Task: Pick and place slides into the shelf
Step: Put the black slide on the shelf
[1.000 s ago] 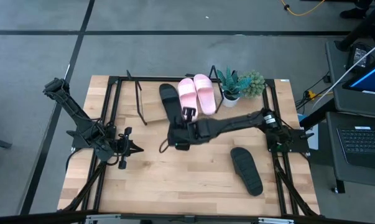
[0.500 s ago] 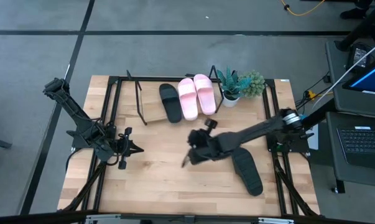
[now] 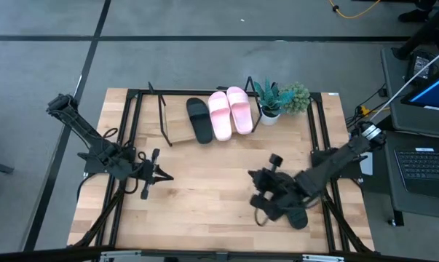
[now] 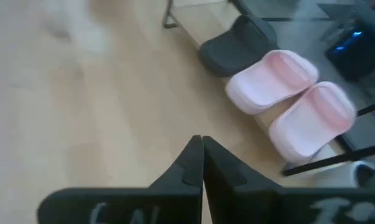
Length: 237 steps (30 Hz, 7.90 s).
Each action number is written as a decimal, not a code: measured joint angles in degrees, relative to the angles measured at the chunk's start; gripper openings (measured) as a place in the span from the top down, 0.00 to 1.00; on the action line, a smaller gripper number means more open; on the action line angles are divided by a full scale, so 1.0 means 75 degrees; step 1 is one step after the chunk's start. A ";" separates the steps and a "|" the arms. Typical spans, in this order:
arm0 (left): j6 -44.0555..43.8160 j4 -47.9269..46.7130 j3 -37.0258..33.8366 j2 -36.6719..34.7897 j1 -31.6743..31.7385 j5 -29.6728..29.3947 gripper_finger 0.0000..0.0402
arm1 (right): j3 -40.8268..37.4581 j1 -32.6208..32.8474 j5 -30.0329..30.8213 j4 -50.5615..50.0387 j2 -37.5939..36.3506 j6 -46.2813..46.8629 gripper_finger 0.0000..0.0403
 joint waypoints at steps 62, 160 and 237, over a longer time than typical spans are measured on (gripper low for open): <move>0.0264 -0.0197 0.0000 0.0160 0.0738 0.0349 1.00 | 0.4968 0.0811 -0.6834 -0.5501 0.4108 0.5916 0.99; 0.0261 -0.0219 0.0000 0.0160 0.0733 0.0351 1.00 | 0.2496 0.0431 -0.7152 -0.5484 0.4099 0.6018 0.59; 0.0260 -0.0350 0.0000 0.0160 0.0733 0.0351 1.00 | 0.1754 -0.0740 -0.4737 -0.5493 0.3403 0.5167 0.94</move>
